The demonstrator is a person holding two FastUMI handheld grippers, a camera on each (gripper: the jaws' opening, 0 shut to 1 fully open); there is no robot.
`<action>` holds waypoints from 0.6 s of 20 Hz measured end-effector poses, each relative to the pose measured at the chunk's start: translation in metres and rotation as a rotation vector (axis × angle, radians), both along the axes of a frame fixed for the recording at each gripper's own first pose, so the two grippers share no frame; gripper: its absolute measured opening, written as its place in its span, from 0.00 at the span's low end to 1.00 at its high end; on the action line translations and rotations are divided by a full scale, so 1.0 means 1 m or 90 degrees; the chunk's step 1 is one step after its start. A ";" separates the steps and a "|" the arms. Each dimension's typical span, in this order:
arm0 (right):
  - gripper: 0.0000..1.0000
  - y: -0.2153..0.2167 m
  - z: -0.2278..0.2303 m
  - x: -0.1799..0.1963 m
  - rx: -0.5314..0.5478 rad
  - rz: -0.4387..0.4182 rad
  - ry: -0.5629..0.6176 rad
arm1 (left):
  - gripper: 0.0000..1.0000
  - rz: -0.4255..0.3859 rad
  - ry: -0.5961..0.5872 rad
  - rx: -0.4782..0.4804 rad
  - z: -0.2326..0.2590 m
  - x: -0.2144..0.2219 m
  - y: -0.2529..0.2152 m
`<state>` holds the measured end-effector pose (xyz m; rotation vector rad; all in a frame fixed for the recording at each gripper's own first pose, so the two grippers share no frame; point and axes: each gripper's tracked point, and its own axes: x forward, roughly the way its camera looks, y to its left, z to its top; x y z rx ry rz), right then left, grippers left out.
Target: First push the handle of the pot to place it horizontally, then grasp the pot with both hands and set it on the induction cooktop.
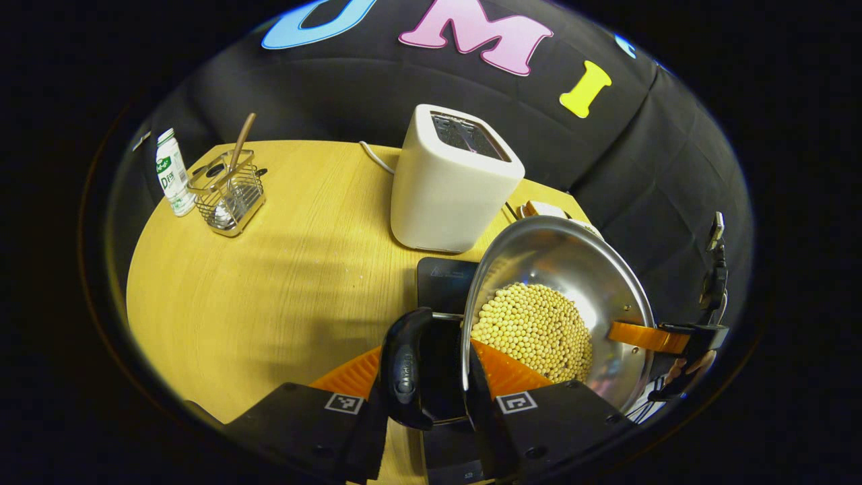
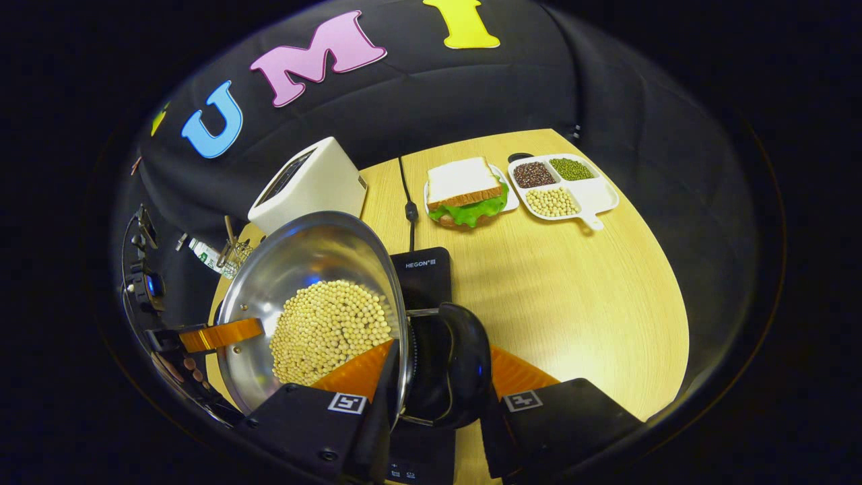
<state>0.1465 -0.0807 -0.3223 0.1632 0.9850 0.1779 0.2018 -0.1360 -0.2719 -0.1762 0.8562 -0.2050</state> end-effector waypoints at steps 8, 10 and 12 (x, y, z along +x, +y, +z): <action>0.60 -0.004 -0.011 0.007 0.013 -0.007 0.011 | 0.59 -0.004 0.009 0.008 -0.004 0.003 -0.003; 0.59 -0.003 -0.011 0.008 0.014 -0.007 0.011 | 0.59 -0.001 0.013 0.007 -0.004 0.002 -0.003; 0.55 -0.004 -0.011 0.008 0.014 -0.006 0.010 | 0.59 0.000 0.016 0.008 -0.004 0.001 -0.002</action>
